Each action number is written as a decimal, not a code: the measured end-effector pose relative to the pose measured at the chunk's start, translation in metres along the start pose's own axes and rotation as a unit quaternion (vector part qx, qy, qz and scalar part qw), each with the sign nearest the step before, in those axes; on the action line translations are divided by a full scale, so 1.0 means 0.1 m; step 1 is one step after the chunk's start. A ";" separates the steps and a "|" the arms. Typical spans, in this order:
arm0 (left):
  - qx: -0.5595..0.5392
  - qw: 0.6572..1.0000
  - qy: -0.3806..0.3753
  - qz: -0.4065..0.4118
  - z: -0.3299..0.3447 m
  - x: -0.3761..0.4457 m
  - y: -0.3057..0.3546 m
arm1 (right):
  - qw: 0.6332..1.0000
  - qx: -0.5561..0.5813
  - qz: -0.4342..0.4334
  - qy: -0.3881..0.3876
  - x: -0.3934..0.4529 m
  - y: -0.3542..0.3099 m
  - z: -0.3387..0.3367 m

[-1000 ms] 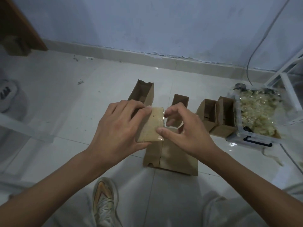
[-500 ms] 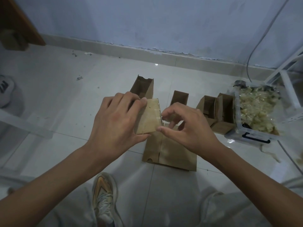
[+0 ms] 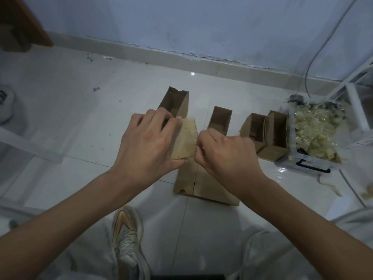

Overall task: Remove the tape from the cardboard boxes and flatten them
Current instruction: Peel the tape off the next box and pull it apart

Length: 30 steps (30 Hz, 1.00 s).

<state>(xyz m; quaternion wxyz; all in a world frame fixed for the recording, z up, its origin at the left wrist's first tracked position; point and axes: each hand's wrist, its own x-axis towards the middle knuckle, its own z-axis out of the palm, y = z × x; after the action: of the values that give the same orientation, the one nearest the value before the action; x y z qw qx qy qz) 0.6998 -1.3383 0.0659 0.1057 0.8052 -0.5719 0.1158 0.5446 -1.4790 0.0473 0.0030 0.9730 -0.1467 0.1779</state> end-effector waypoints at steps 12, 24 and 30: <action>-0.065 0.997 -0.006 -0.041 0.04 -0.02 0.03 | 0.726 0.606 0.316 -0.080 0.00 0.07 -0.13; -0.011 1.000 0.009 0.000 0.03 -0.05 0.05 | 0.851 0.444 0.269 -0.075 0.07 0.09 0.03; 0.004 1.000 -0.004 0.019 0.06 -0.10 0.06 | 0.946 0.268 0.175 -0.046 0.11 0.13 0.03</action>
<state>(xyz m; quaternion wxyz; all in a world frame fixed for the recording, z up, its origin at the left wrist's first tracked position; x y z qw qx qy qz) 0.6911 -1.3326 0.0575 0.0982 0.7949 -0.5871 0.1172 0.5511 -1.4950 0.0478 -0.2958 0.9040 -0.2618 0.1637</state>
